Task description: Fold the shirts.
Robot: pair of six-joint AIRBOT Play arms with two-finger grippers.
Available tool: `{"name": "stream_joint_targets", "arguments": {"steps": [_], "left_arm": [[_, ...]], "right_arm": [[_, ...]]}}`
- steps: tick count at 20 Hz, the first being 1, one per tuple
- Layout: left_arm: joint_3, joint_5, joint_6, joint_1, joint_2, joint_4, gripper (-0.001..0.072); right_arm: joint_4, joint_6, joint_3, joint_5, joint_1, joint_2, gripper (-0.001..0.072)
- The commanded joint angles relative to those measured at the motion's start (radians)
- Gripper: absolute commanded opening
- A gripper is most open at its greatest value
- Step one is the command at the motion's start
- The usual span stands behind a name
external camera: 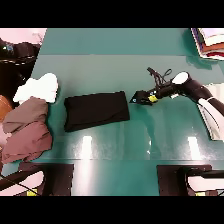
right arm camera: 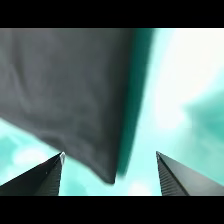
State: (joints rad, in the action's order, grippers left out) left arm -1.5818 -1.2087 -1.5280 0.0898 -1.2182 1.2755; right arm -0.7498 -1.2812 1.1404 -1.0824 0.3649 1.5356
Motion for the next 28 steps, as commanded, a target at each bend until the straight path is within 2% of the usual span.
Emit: {"name": "stream_joint_targets", "arguments": {"steps": [1,2,8,9,11,13,14,15,18,21,28], "left_arm": [[0.011,0.031,0.018,-0.048,0.000,0.000,0.0025],[0.018,0.044,0.018,-0.064,0.000,0.000,0.0026],[0.034,0.047,0.017,-0.121,-0.014,-0.008,0.0026],[0.034,0.043,0.017,-0.121,-0.014,-0.011,0.0025],[0.034,0.035,0.017,-0.121,-0.014,-0.014,0.0025],[0.035,0.028,0.017,-0.121,-0.014,-0.037,0.0025],[0.035,0.025,0.017,-0.121,-0.014,-0.048,0.0025],[0.035,0.021,0.016,-0.121,-0.014,-0.057,0.0024],[0.035,0.004,0.017,-0.136,-0.014,-0.076,0.0024],[0.035,0.020,0.017,-0.225,-0.014,-0.071,0.0024],[0.035,0.221,0.016,-0.438,-0.016,-0.072,0.0025]], "right_arm": [[0.089,0.000,-0.075,0.141,-0.006,0.001,0.0600],[0.104,0.000,-0.054,0.140,0.018,0.024,0.0564],[0.105,-0.003,0.183,0.005,0.169,0.264,0.0559],[0.104,-0.004,0.225,-0.028,0.187,0.299,0.0527],[0.103,-0.003,0.286,-0.055,0.210,0.340,0.0321],[0.101,-0.002,0.314,-0.045,0.211,0.343,0.0079],[0.095,-0.002,0.326,-0.042,0.204,0.338,0.0065],[0.095,-0.002,0.325,-0.033,0.187,0.321,0.0017],[0.093,-0.003,0.278,0.033,0.077,0.223,0.0017],[0.092,-0.003,0.204,0.063,-0.128,0.087,0.0017],[0.092,-0.001,0.122,0.084,-0.701,-0.149,0.0017]]}}
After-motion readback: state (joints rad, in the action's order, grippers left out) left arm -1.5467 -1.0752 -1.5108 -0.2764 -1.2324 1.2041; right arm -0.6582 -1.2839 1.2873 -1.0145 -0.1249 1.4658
